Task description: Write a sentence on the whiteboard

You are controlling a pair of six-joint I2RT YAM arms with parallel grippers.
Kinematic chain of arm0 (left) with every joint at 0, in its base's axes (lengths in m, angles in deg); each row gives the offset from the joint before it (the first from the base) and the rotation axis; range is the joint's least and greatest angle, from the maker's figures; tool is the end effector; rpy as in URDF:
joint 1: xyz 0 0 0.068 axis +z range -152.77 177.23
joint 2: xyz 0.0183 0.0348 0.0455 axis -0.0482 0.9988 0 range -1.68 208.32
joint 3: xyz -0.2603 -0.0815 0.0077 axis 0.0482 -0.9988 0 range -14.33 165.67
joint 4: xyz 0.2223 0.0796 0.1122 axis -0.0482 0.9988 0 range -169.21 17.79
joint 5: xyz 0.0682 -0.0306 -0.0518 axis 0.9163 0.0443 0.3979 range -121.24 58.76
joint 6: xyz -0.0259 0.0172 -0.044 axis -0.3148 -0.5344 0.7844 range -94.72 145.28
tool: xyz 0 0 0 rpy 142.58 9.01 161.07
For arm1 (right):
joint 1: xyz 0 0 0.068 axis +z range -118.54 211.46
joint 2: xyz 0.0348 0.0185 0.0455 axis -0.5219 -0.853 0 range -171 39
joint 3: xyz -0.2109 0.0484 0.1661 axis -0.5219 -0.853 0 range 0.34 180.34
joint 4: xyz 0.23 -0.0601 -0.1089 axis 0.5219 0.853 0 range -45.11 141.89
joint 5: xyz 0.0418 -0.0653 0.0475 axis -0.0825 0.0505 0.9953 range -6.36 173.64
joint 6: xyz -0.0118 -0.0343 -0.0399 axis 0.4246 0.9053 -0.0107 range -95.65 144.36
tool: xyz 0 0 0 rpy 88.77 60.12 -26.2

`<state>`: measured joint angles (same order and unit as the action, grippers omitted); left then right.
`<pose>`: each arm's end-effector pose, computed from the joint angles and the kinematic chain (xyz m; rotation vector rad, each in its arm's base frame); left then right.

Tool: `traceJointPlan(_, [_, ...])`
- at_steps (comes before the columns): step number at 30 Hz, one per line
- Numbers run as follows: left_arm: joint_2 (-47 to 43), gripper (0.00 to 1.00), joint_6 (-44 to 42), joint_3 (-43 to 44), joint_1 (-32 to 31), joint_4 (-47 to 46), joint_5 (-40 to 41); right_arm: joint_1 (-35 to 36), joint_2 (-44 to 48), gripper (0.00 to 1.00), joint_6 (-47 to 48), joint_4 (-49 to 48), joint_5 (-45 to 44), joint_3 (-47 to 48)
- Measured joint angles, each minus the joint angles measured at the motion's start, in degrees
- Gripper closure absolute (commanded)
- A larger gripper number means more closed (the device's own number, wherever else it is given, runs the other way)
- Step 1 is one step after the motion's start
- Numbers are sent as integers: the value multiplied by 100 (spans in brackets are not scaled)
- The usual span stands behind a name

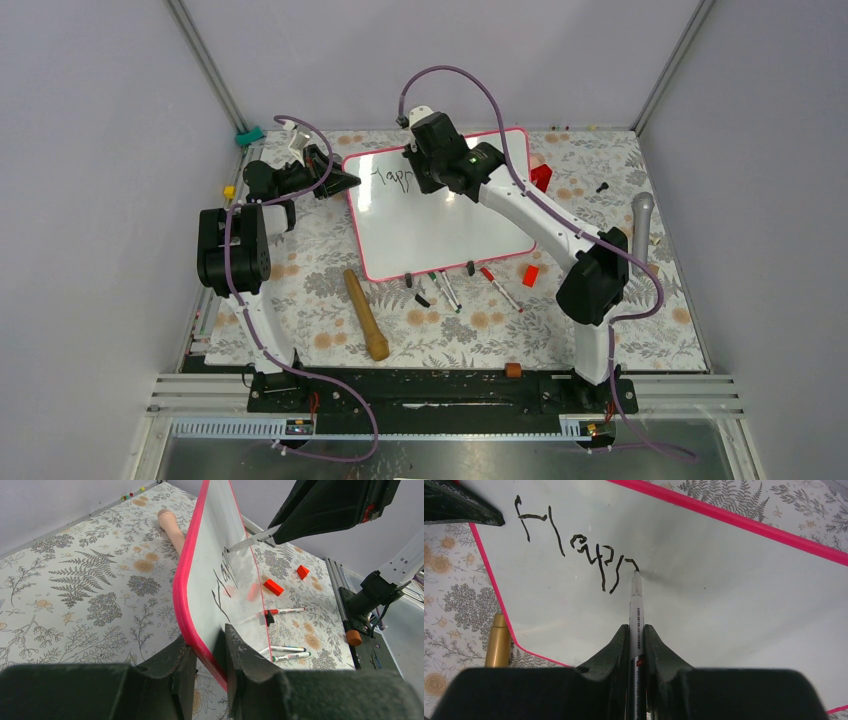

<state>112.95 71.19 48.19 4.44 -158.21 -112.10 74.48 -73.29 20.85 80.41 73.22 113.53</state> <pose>0.4001 0.0151 0.2332 0.7650 1.4594 -1.2944 0.3363 0.3050 0.3597 -0.6368 2.0808 0.2684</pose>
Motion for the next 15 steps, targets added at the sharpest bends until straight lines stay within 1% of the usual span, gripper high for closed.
traceJointPlan(15, [0,100,0,-2,0,-2,-4,-2,-24,100,-20,24,313,11])
